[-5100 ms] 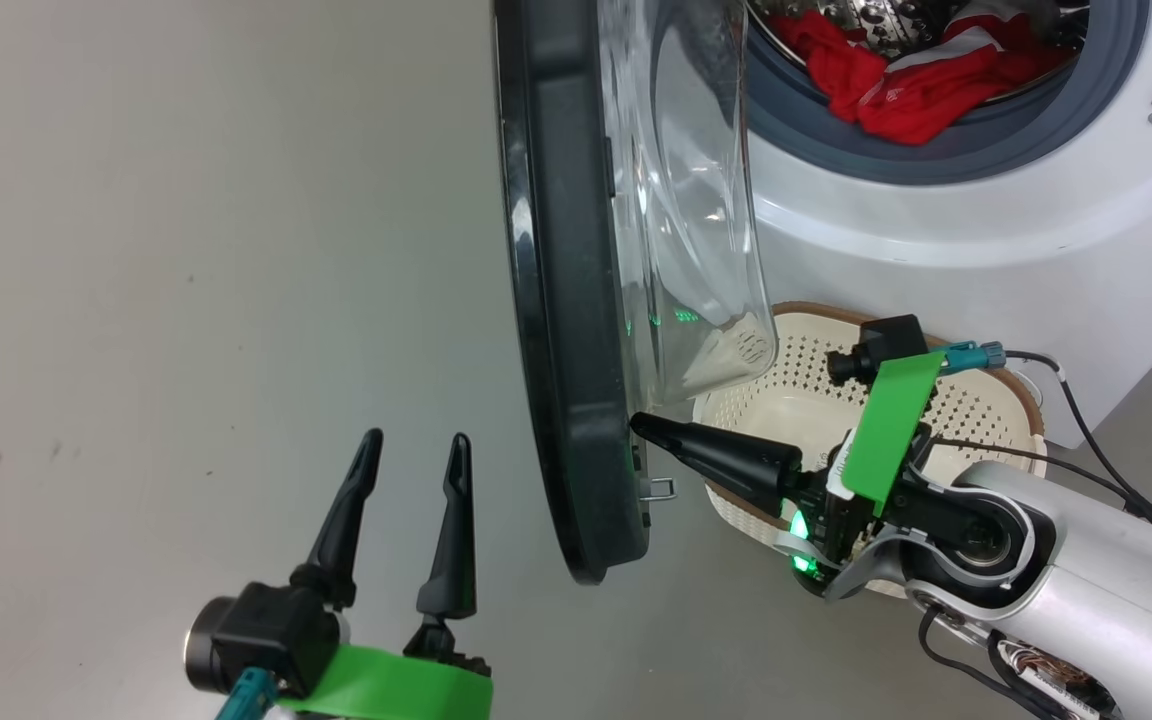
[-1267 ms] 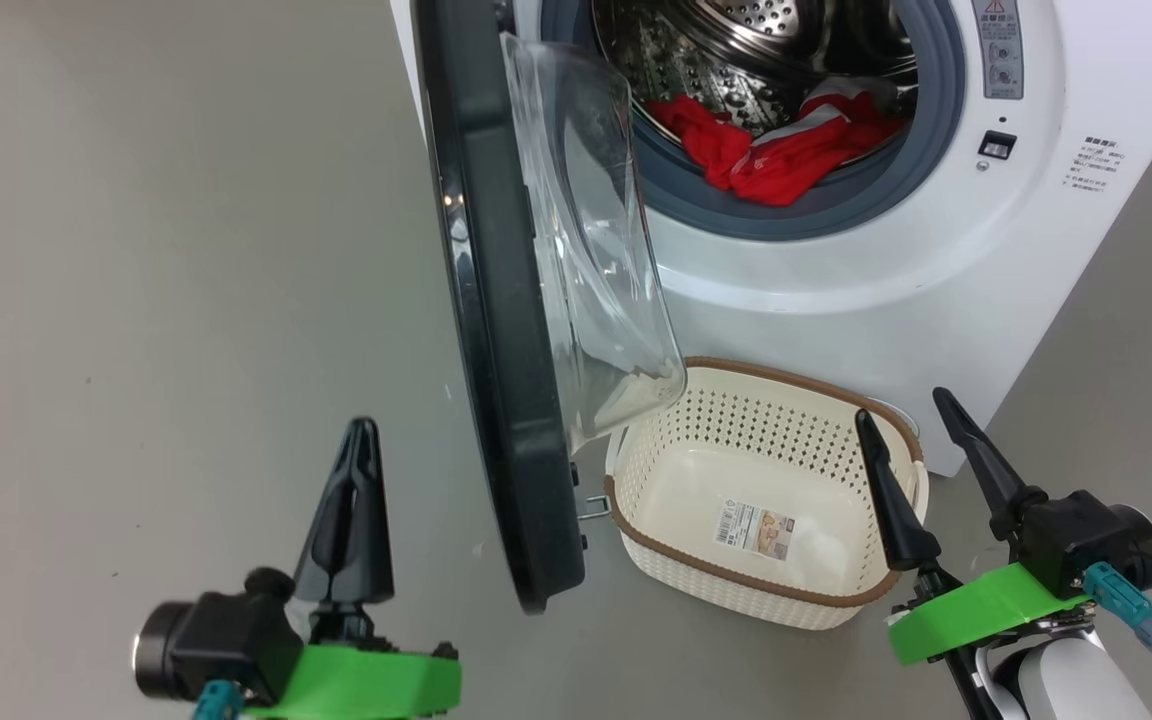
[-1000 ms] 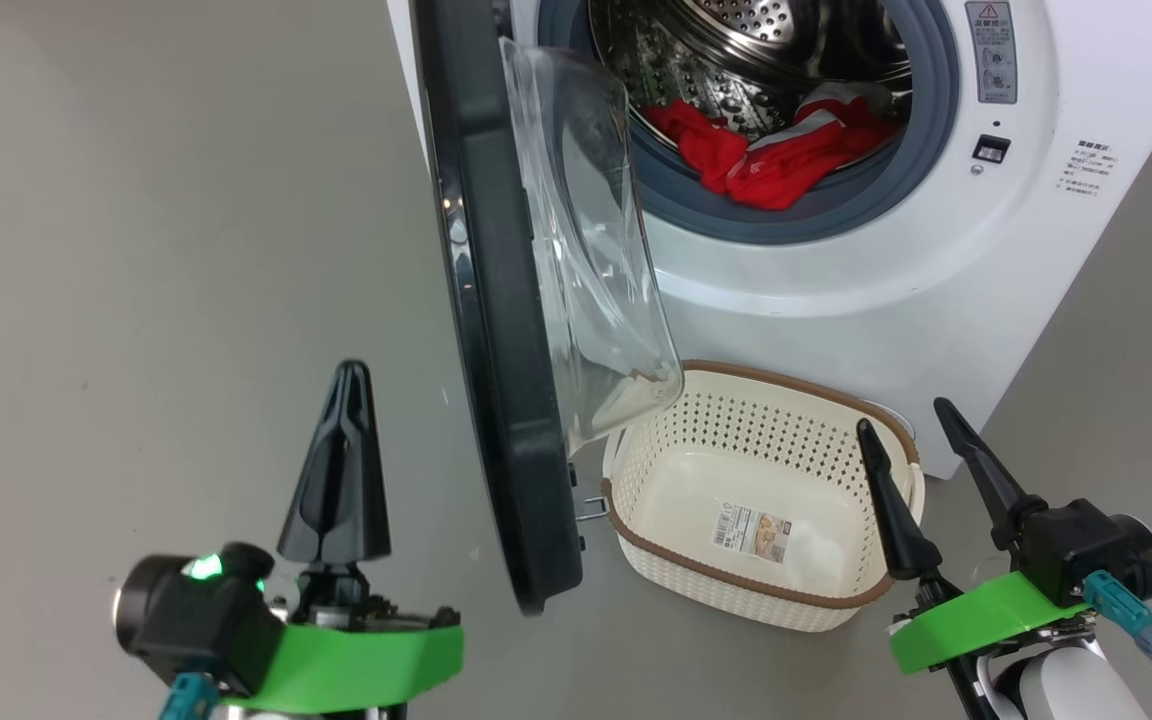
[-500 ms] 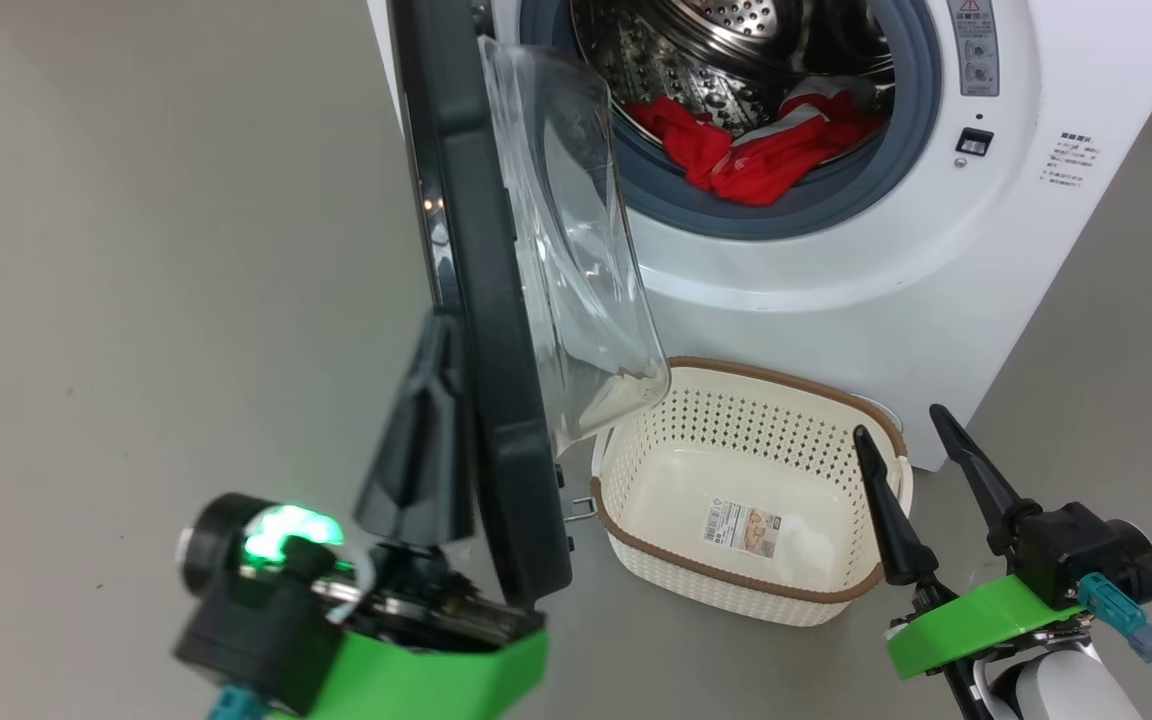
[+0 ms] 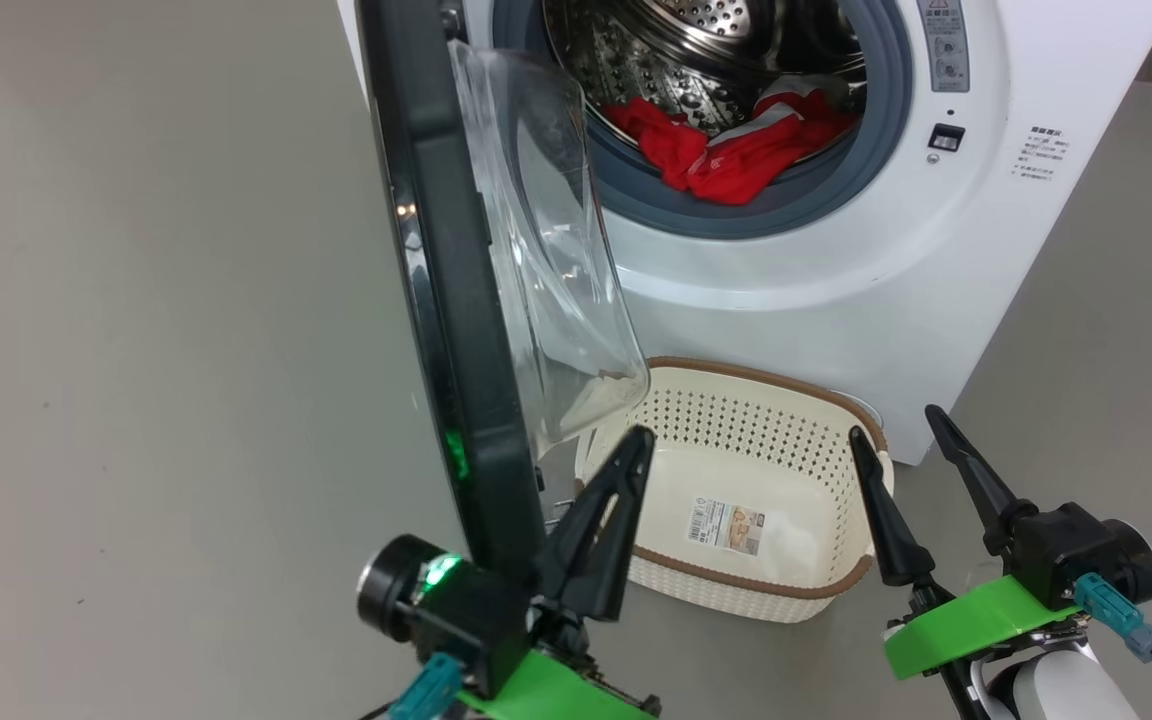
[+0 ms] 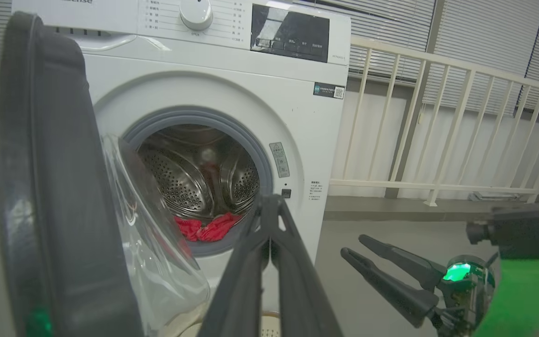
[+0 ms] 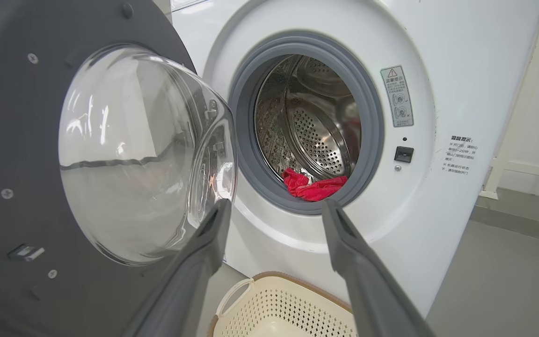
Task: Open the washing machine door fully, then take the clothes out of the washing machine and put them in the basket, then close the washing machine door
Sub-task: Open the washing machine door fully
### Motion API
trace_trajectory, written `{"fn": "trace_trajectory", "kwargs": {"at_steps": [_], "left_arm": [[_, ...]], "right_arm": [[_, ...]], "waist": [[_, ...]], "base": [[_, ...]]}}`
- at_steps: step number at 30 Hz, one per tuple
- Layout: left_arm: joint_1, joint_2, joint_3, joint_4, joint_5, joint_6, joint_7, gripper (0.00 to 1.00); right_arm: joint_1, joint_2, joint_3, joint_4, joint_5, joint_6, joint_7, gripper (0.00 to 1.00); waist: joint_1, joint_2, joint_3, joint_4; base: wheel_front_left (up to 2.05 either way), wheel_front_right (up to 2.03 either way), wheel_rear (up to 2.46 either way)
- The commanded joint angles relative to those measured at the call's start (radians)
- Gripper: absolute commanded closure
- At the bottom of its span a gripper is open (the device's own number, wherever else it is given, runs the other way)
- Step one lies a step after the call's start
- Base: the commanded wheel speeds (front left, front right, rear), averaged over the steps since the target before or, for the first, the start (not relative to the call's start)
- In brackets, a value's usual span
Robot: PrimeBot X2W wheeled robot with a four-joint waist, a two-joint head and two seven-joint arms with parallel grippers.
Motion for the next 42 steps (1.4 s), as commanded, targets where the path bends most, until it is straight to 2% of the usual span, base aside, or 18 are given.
{"fn": "trace_trajectory", "kwargs": {"at_steps": [1, 8, 17, 30, 42], "left_arm": [[-0.045, 0.007, 0.013, 0.004, -0.015, -0.011, 0.017, 1.0], [-0.063, 0.007, -0.017, 0.119, -0.036, -0.008, 0.038, 1.0], [-0.083, 0.012, 0.017, 0.211, -0.055, -0.002, 0.0, 1.0], [-0.088, 0.044, 0.068, 0.238, -0.076, 0.009, -0.019, 1.0], [-0.066, 0.083, 0.116, 0.24, -0.091, 0.056, -0.016, 1.0]], "right_arm": [[-0.028, 0.001, 0.025, -0.024, 0.007, 0.006, -0.006, 0.0], [-0.03, 0.001, 0.022, -0.023, 0.011, 0.006, -0.006, 0.0], [-0.027, 0.001, 0.021, -0.02, 0.012, 0.006, -0.006, 0.0], [-0.017, 0.001, 0.022, -0.011, 0.013, 0.006, -0.006, 0.0], [-0.01, 0.001, 0.03, -0.001, 0.02, 0.006, -0.006, 0.0]], "waist": [[0.0, 0.0, 0.001, -0.005], [0.0, 0.0, 0.005, -0.009], [0.0, 0.0, 0.006, -0.001], [0.0, 0.0, -0.001, 0.023], [0.0, 0.0, -0.009, 0.055]], "base": [[0.0, 0.0, 0.0], [0.0, 0.0, 0.0], [0.0, 0.0, 0.0], [0.0, 0.0, 0.0], [0.0, 0.0, 0.0]]}}
